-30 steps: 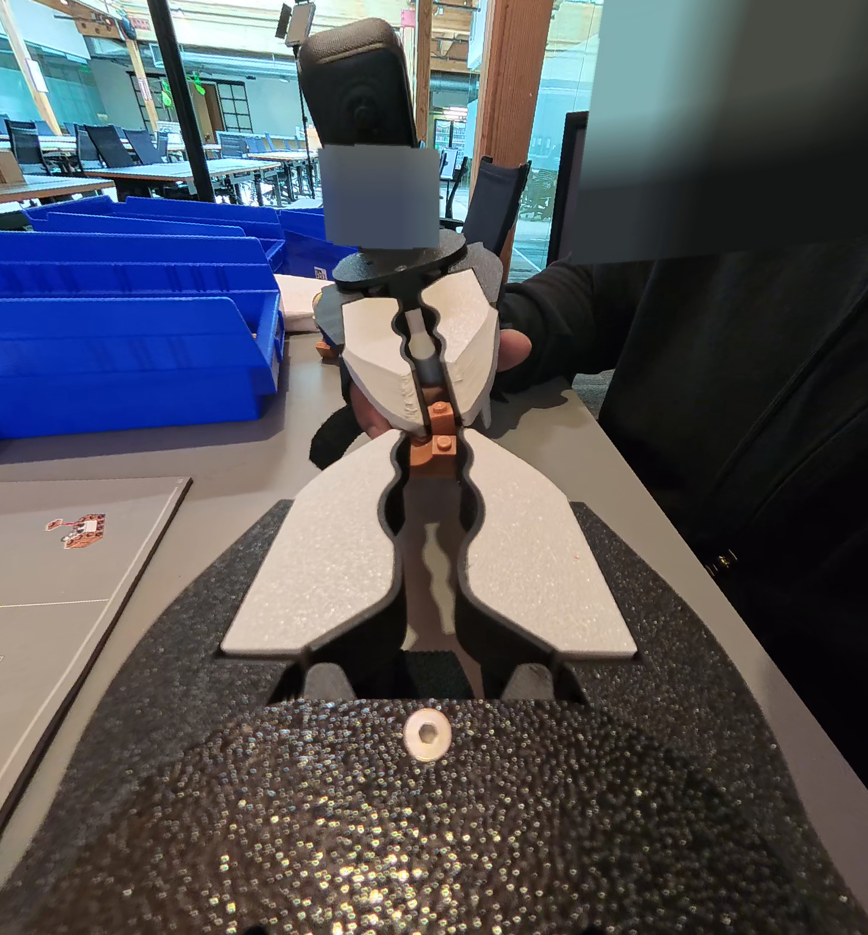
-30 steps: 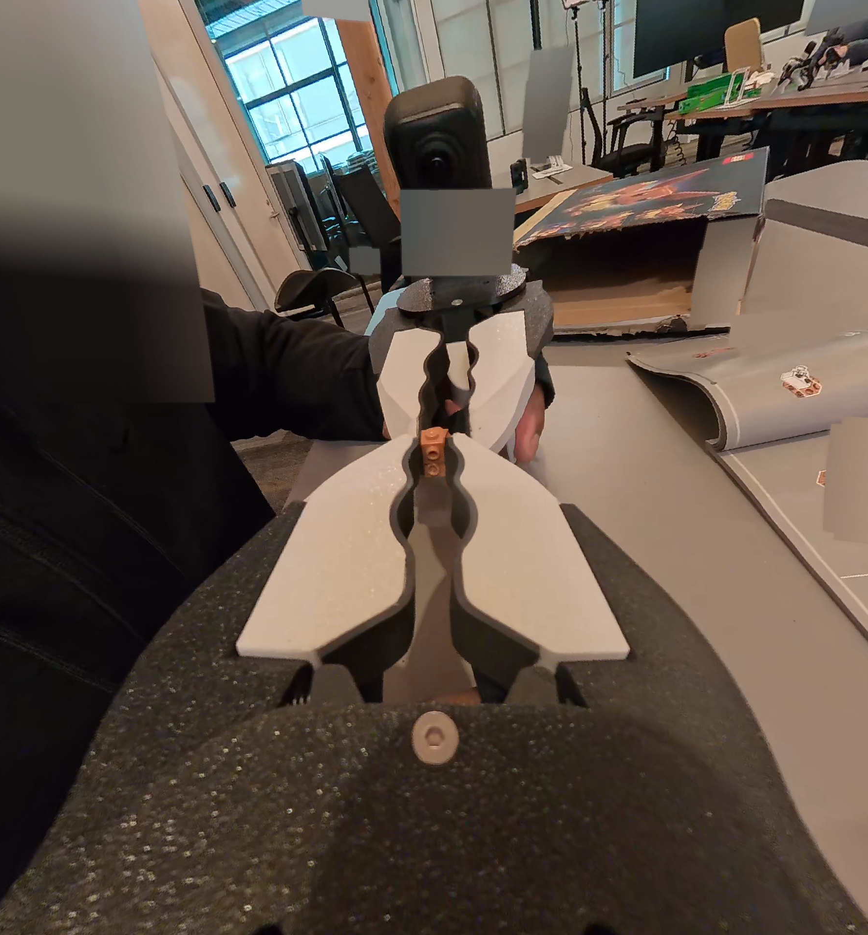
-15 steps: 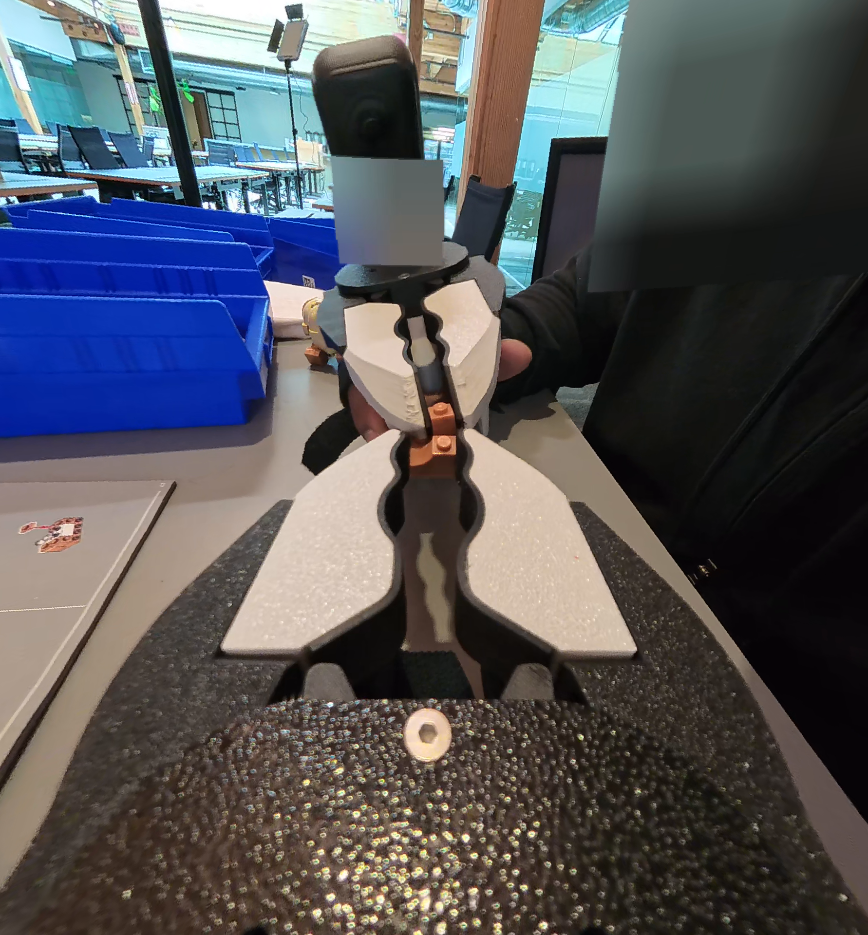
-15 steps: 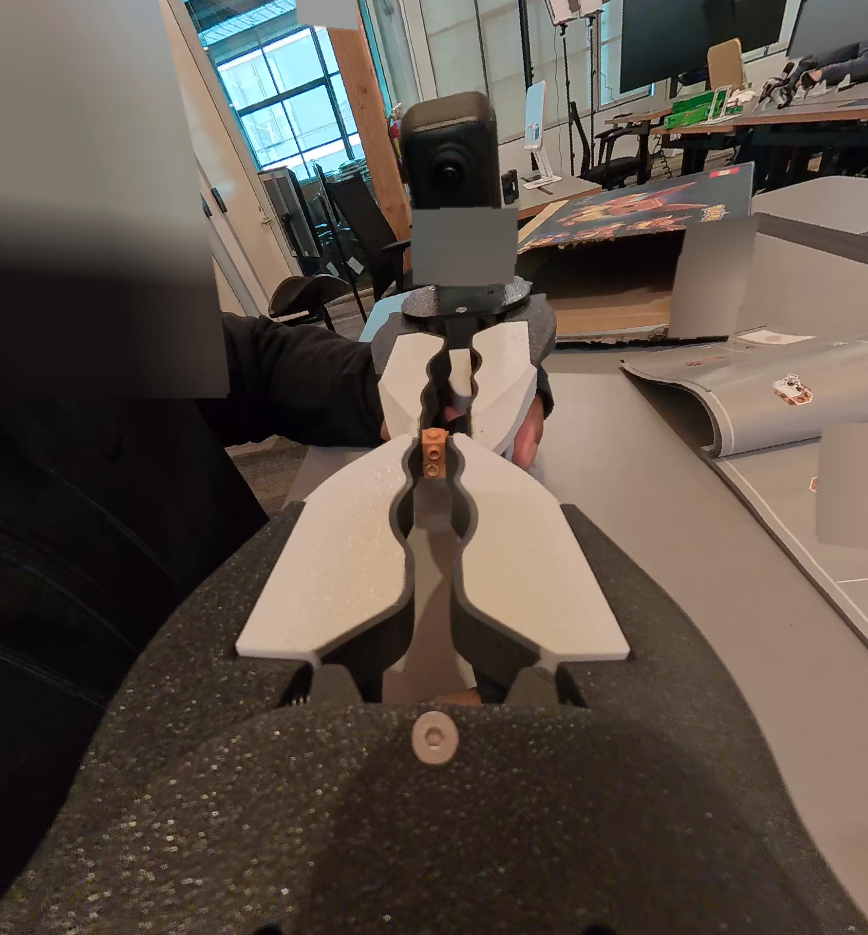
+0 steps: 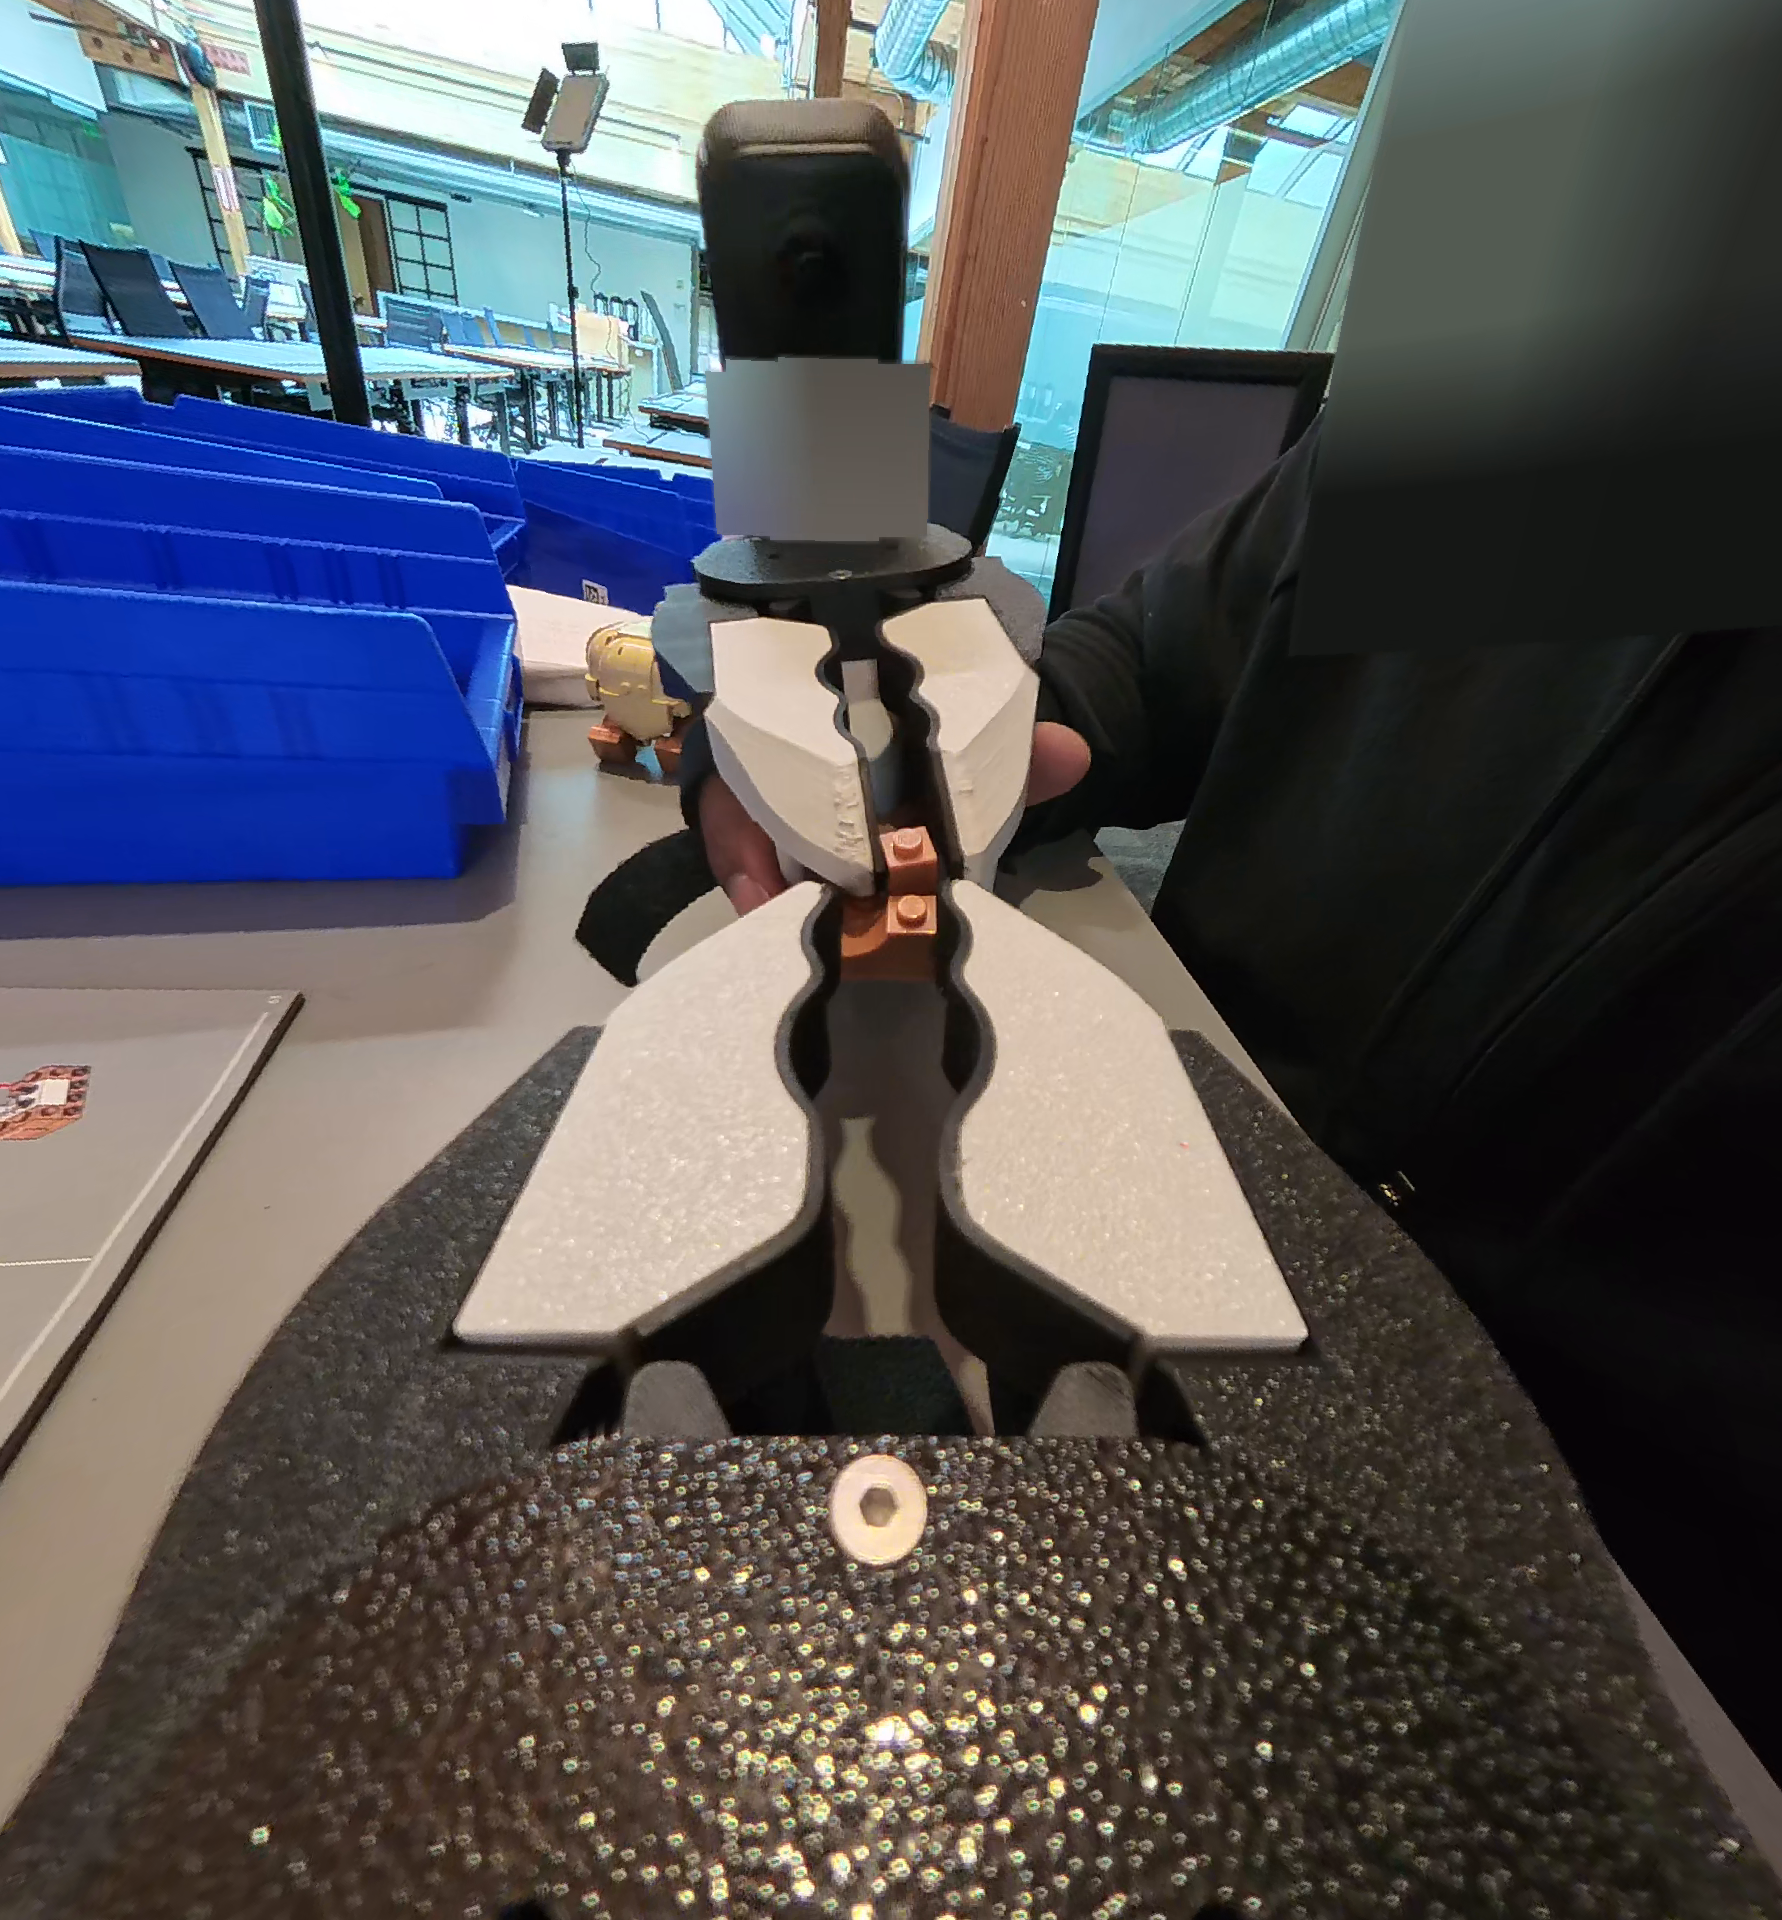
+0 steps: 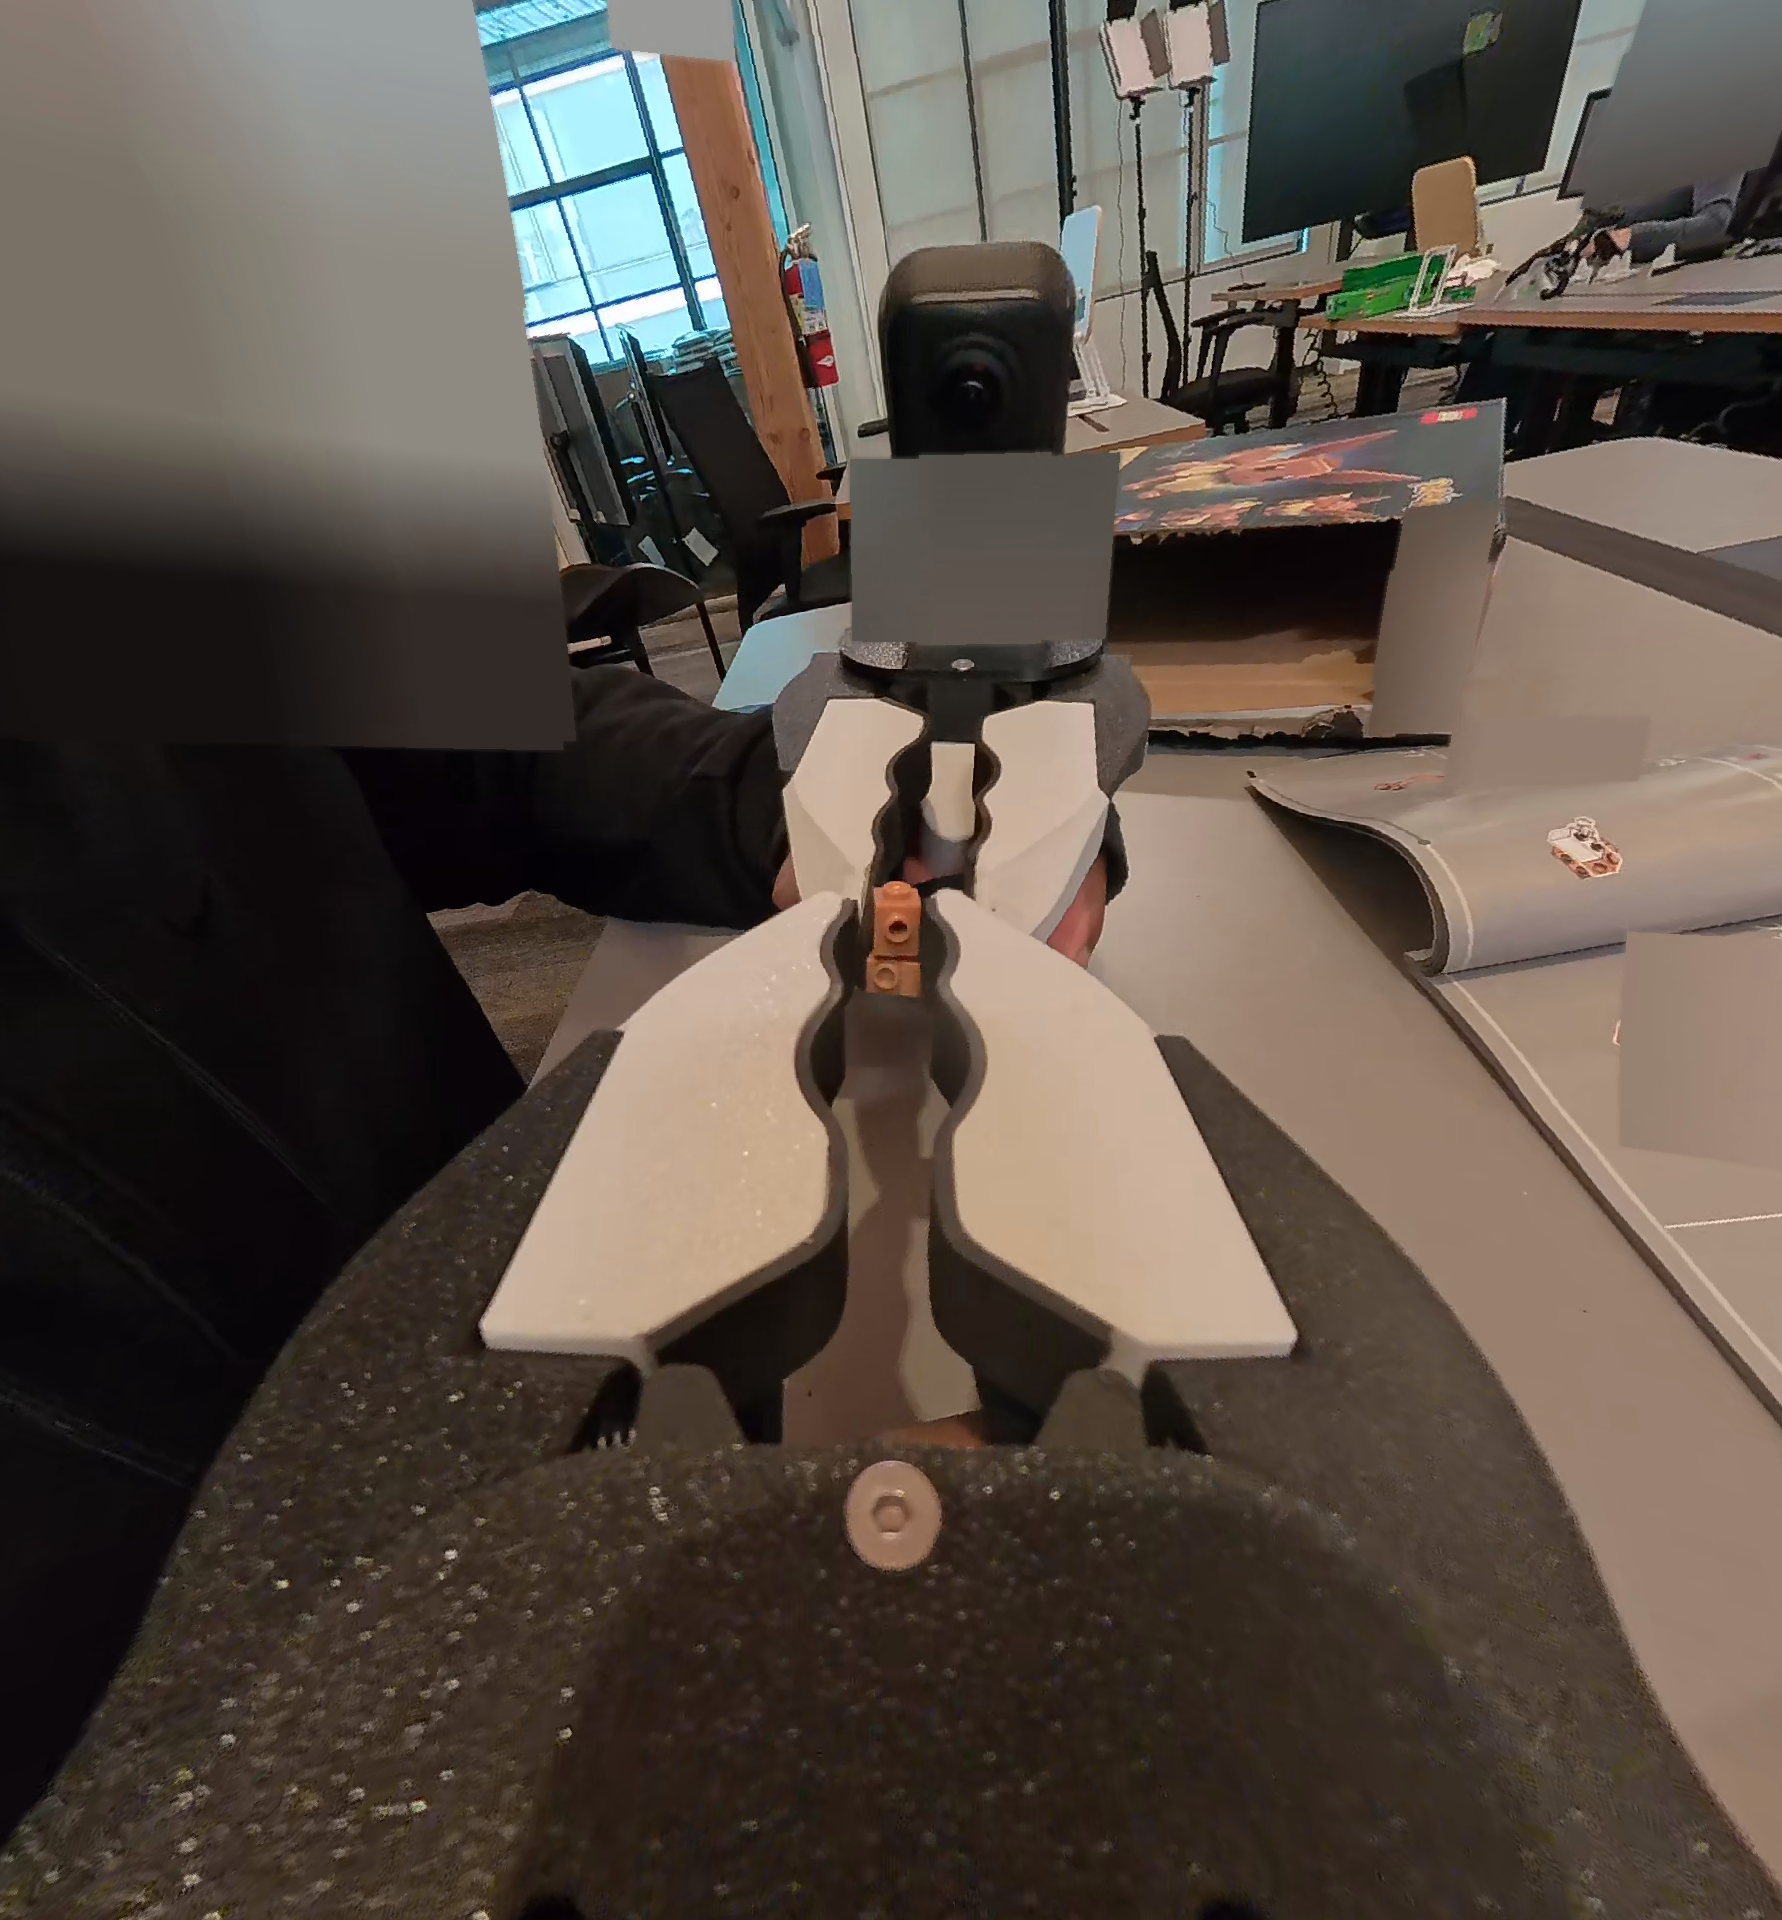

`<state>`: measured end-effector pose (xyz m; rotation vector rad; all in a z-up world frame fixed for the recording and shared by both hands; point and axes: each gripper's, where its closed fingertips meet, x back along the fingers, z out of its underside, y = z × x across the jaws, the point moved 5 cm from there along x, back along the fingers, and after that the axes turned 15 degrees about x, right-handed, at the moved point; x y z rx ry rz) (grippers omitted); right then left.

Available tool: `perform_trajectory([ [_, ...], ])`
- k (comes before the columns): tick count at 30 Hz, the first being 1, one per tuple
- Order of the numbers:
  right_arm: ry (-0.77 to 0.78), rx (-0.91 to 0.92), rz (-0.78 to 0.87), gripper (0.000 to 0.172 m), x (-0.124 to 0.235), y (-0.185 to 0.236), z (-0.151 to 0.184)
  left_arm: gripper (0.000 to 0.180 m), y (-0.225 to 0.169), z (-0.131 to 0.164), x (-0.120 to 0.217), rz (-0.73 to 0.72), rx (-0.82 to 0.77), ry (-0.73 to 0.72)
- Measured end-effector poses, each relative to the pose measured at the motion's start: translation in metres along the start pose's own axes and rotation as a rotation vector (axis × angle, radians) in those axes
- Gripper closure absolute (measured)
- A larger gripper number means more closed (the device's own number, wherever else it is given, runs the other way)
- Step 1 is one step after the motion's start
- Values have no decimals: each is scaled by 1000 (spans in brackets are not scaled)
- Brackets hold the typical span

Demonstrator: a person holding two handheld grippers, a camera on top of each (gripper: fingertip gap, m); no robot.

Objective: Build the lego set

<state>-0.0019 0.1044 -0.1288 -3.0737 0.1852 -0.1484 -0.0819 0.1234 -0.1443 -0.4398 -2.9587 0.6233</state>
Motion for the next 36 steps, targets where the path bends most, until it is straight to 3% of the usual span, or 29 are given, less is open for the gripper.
perform_trajectory([
  [36,-22,58,-4,158,0,6,-5,164,-5,-1,0,62,10,-18],
])
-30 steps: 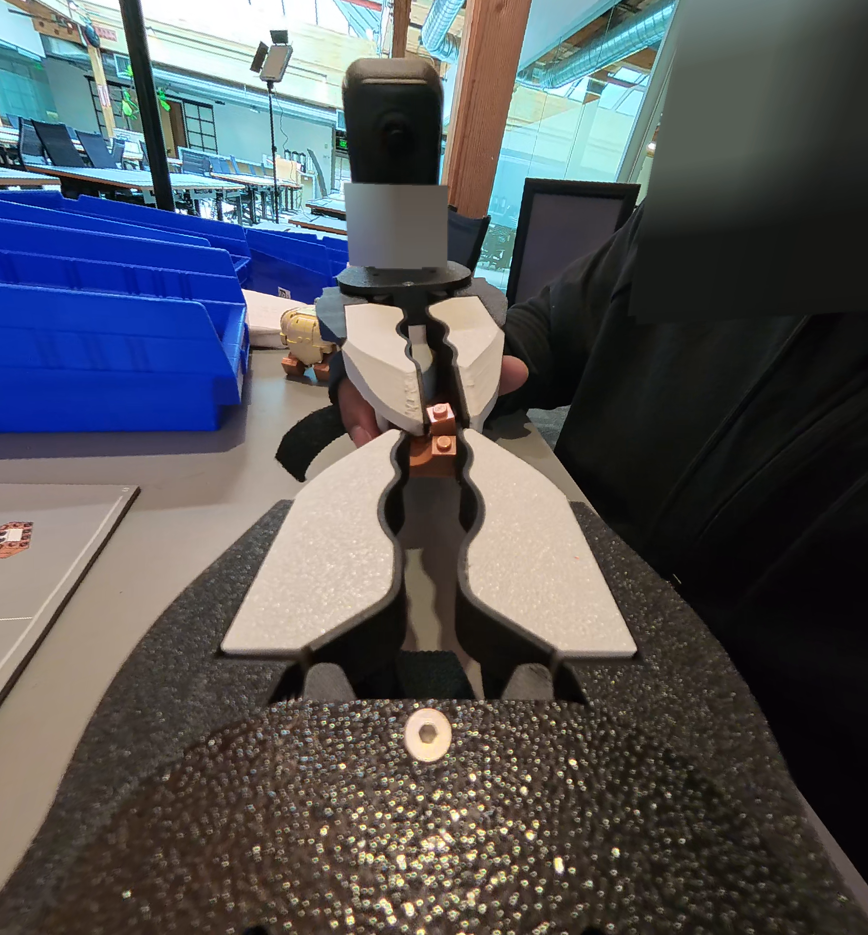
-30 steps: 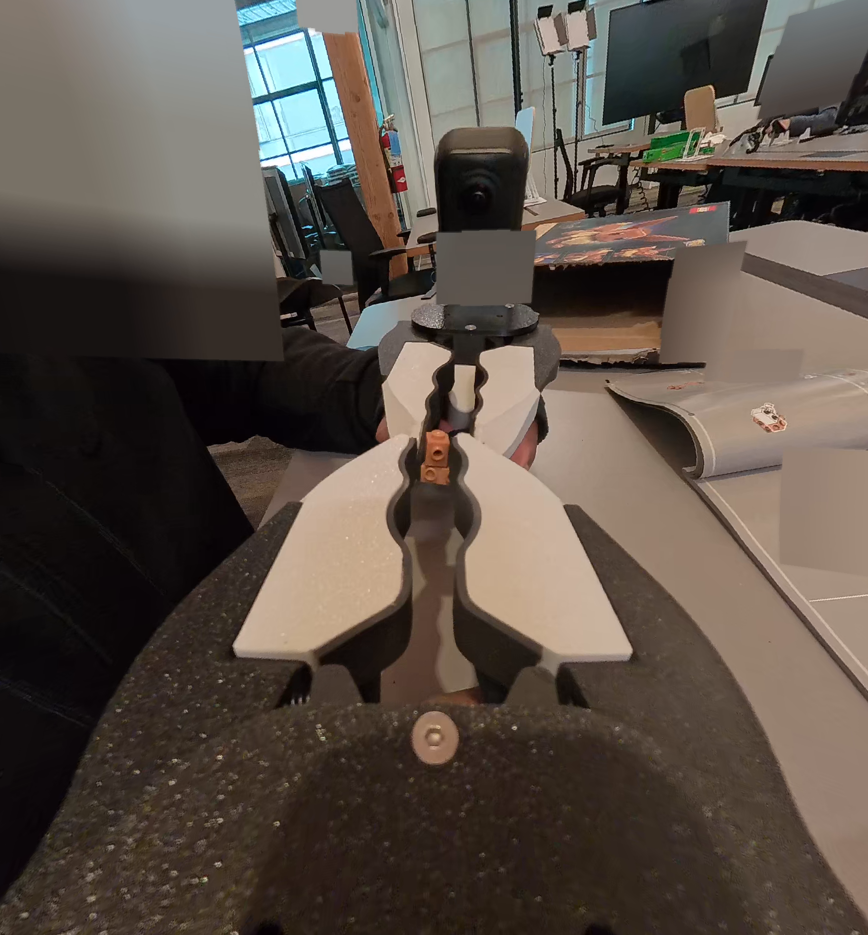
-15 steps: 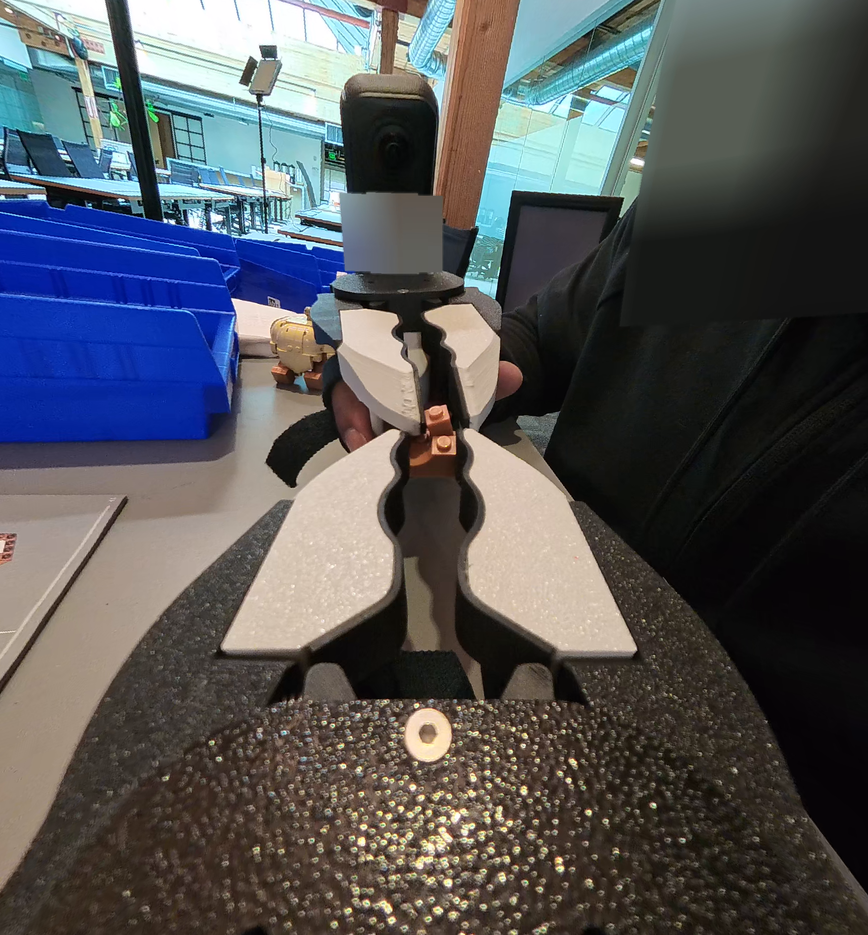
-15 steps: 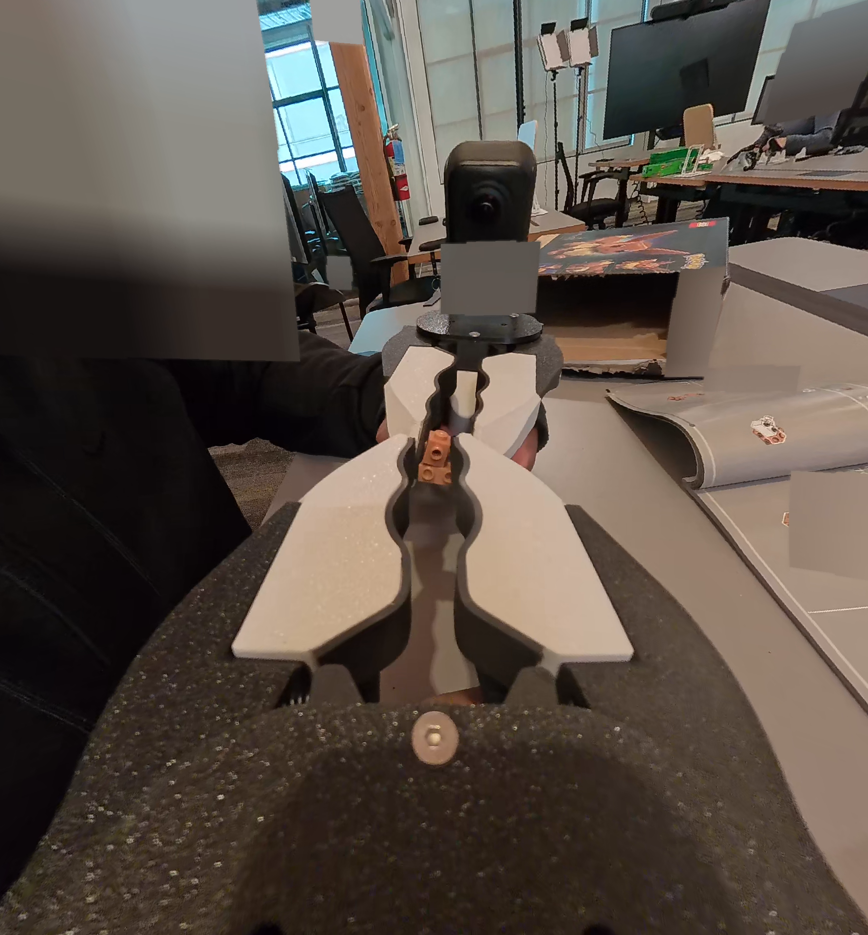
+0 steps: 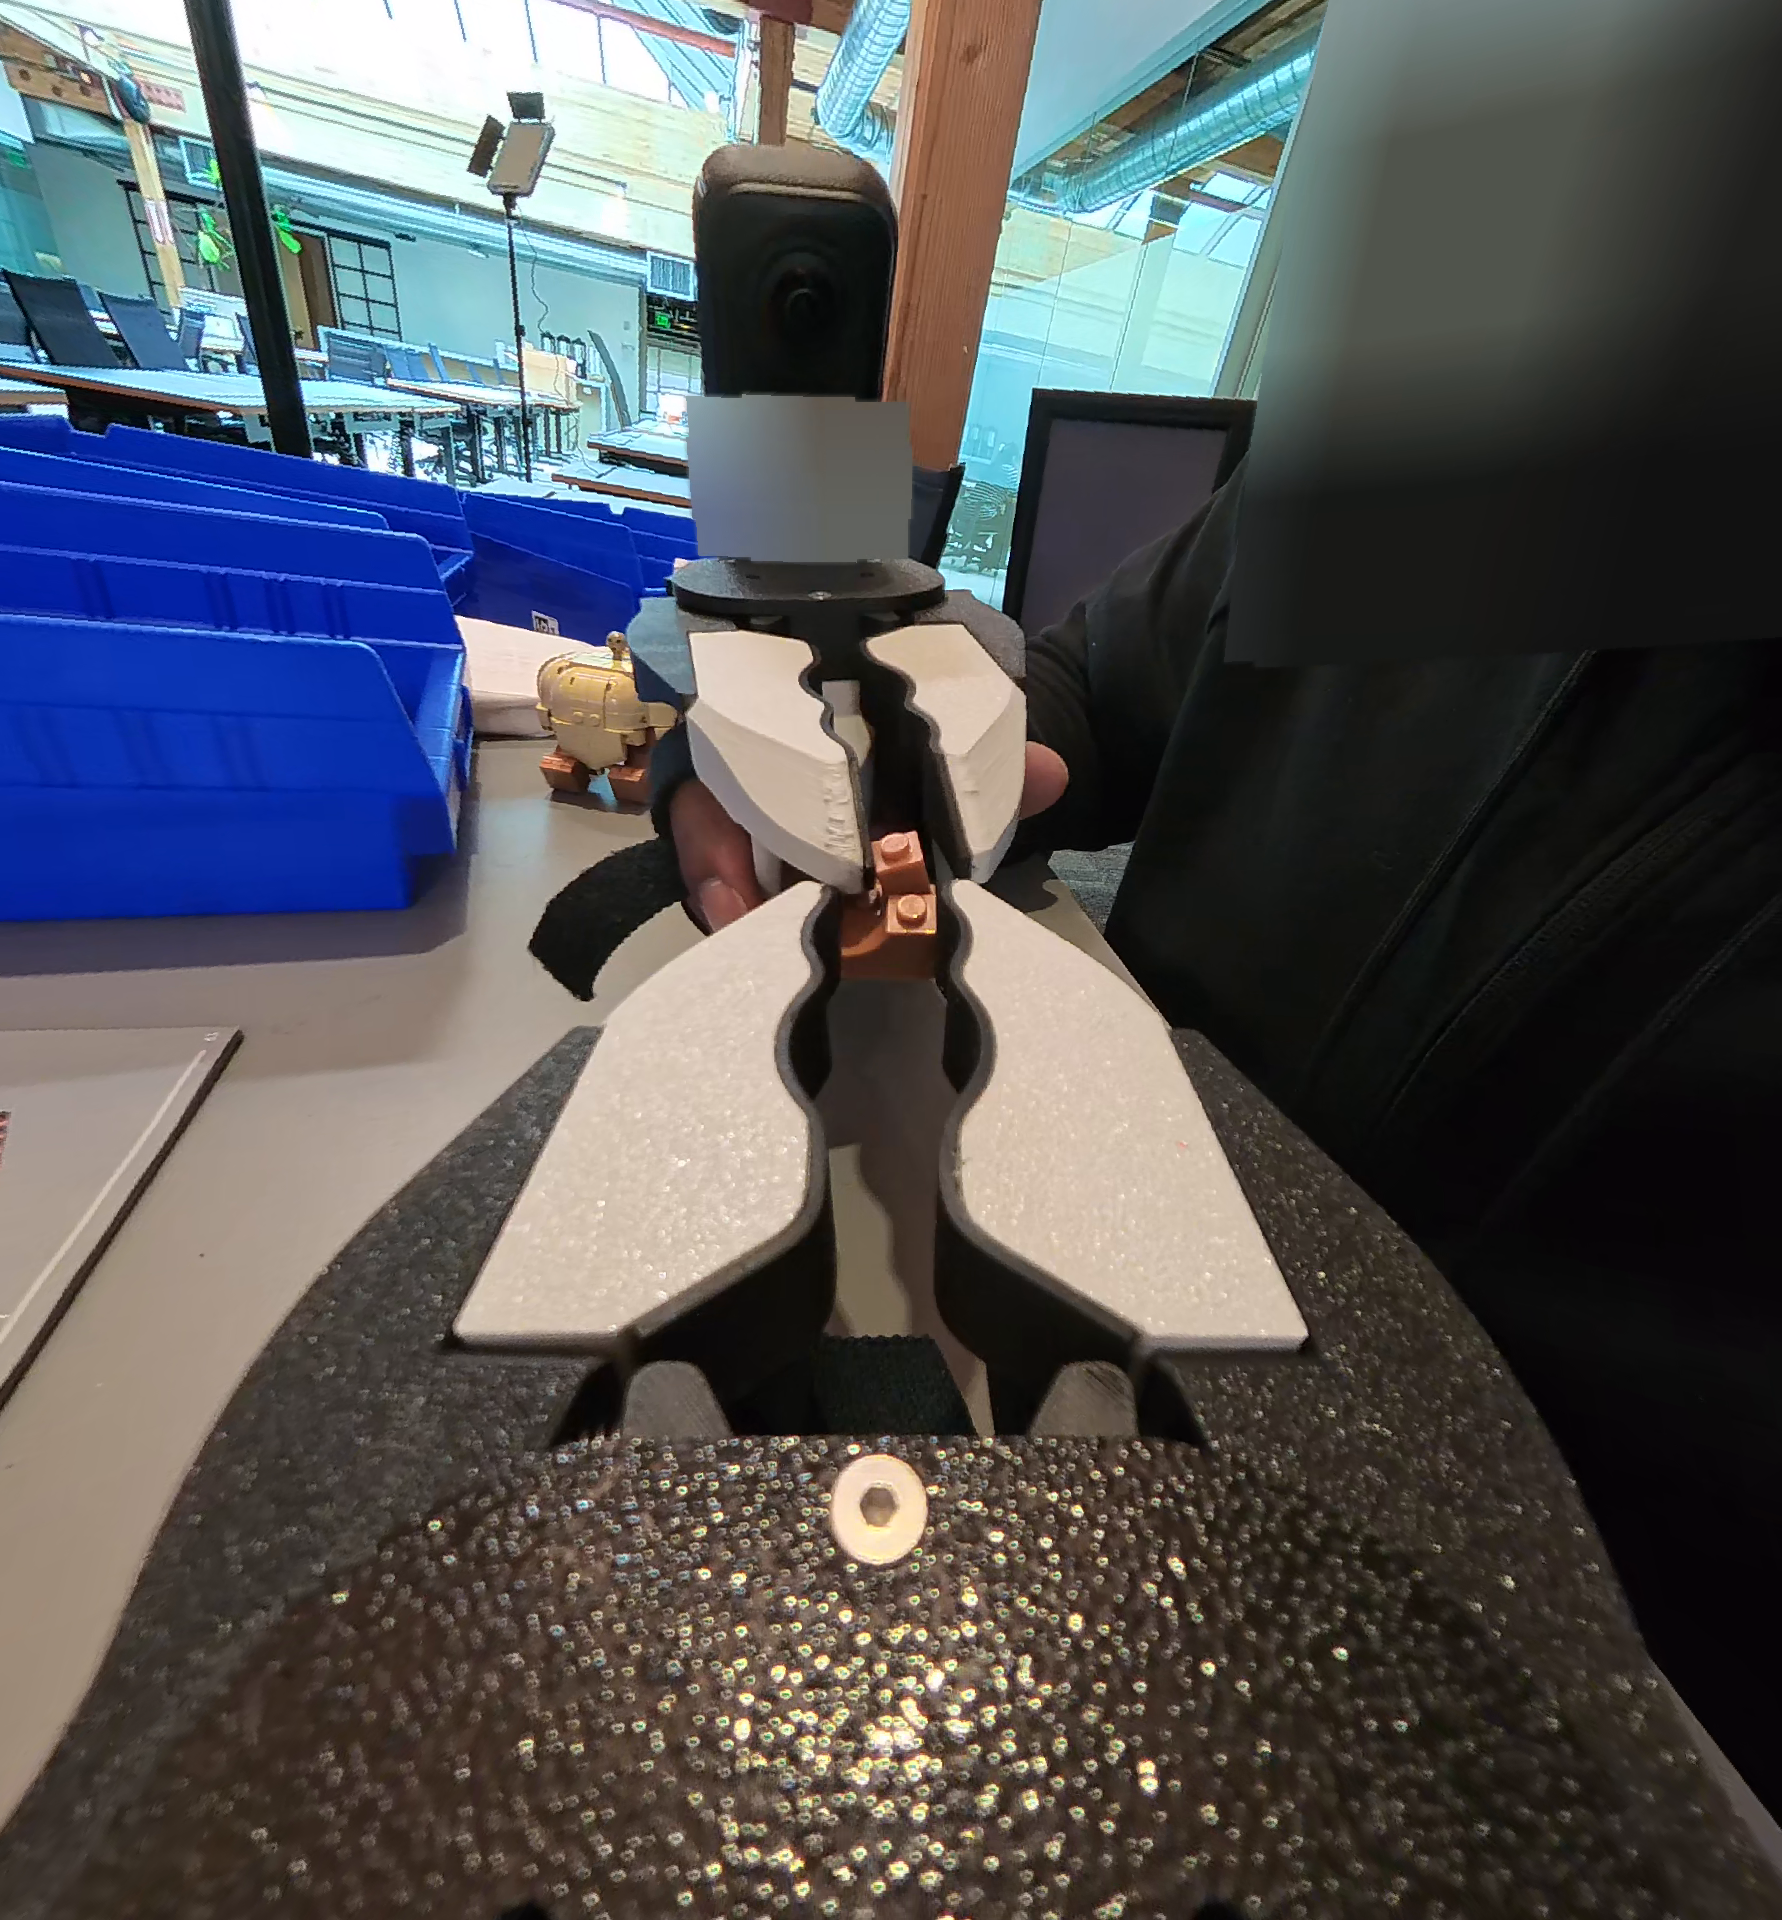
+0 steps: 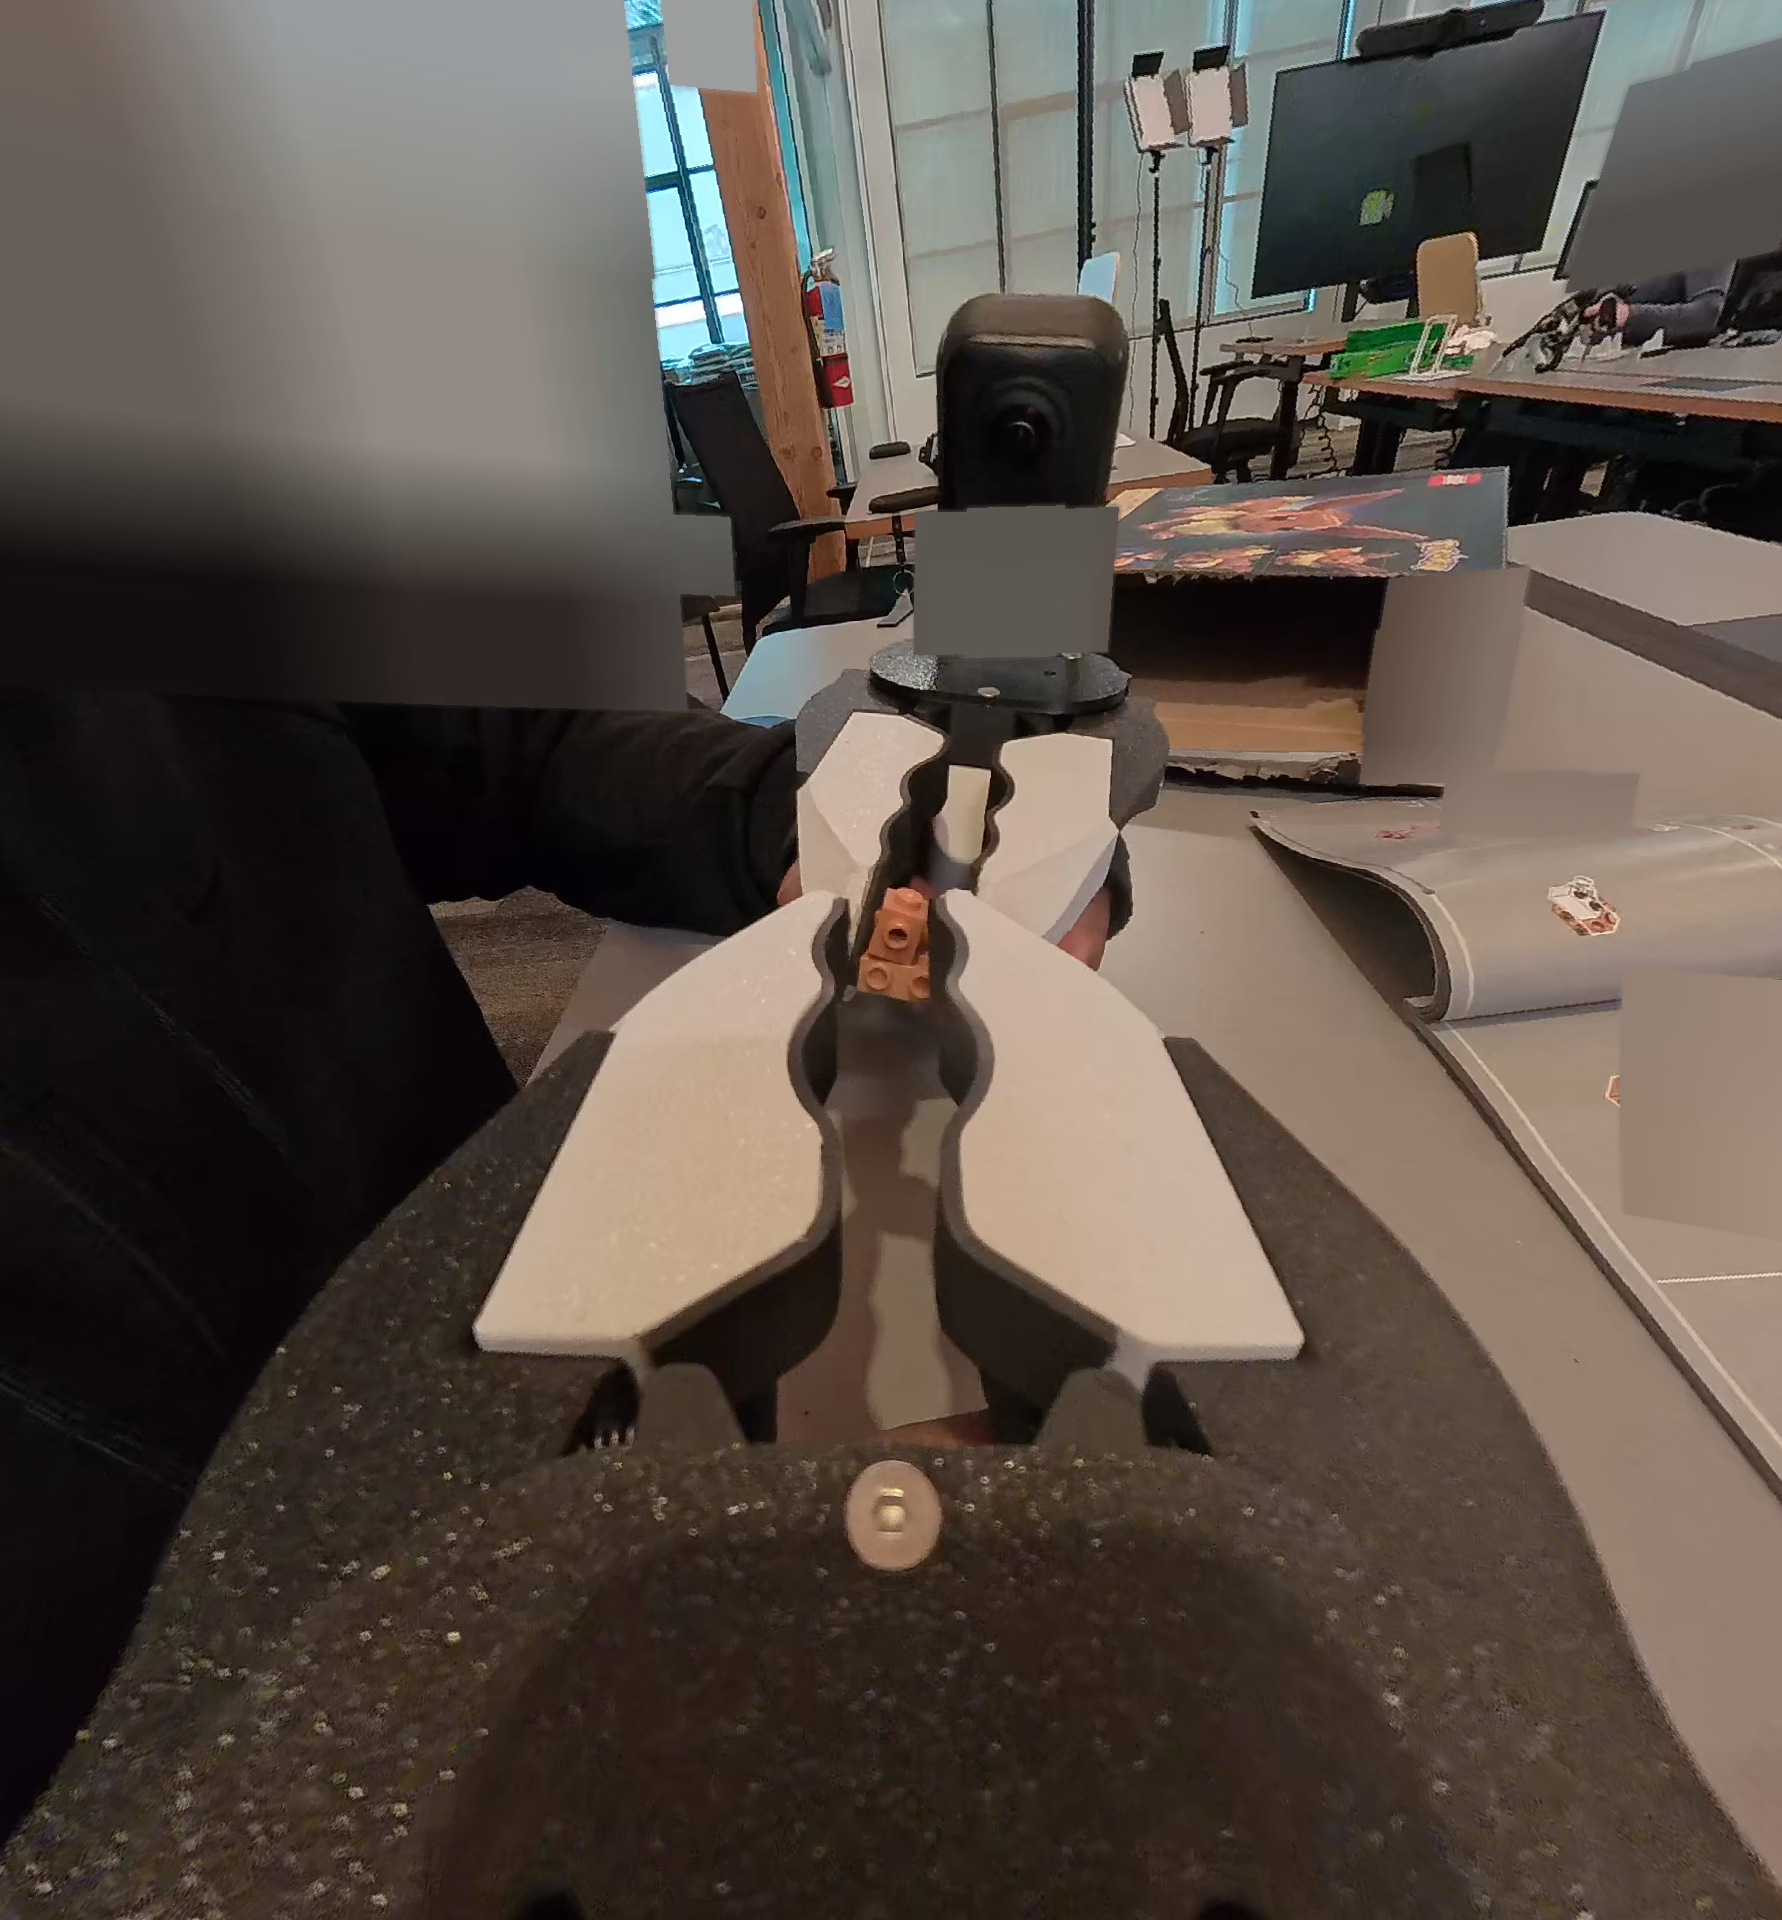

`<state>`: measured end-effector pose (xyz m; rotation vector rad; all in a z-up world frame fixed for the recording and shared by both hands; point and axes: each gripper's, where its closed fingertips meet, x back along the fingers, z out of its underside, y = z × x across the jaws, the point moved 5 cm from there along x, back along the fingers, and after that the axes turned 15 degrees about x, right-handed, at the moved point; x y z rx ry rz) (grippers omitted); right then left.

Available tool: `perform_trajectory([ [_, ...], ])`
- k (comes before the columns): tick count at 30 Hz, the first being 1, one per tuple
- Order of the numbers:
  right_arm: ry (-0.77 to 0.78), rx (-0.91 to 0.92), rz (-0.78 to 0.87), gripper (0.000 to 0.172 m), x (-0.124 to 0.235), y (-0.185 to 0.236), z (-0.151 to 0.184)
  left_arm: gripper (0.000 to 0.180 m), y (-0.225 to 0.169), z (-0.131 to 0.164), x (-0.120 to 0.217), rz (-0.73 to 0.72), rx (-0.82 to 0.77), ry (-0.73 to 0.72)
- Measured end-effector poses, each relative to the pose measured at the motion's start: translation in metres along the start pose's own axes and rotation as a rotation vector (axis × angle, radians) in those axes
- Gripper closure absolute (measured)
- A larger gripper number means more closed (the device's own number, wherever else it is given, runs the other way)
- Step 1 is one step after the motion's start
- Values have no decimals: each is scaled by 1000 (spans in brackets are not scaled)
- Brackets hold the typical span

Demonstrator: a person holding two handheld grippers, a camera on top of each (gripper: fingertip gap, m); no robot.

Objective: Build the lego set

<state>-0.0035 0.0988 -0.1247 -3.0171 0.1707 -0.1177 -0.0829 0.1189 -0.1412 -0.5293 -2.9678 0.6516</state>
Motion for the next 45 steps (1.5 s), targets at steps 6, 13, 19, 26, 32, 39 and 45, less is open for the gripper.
perform_trajectory([
  [6,-5,18,-1,156,0,2,-1,164,-2,0,0,15,2,-1],
  [13,-1,57,-9,151,0,4,-2,164,-2,0,-1,23,1,-1],
  [19,3,102,-18,143,1,6,-3,164,-4,1,-2,31,-5,9],
  [26,43,302,-11,142,4,11,-6,164,-5,1,-1,45,1,21],
  [32,140,542,22,143,10,12,-3,164,-5,3,-2,46,14,42],
  [39,181,667,28,144,11,12,0,164,-2,5,-2,31,49,60],
  [45,227,748,33,138,6,11,5,164,-1,6,-3,27,71,74],
])
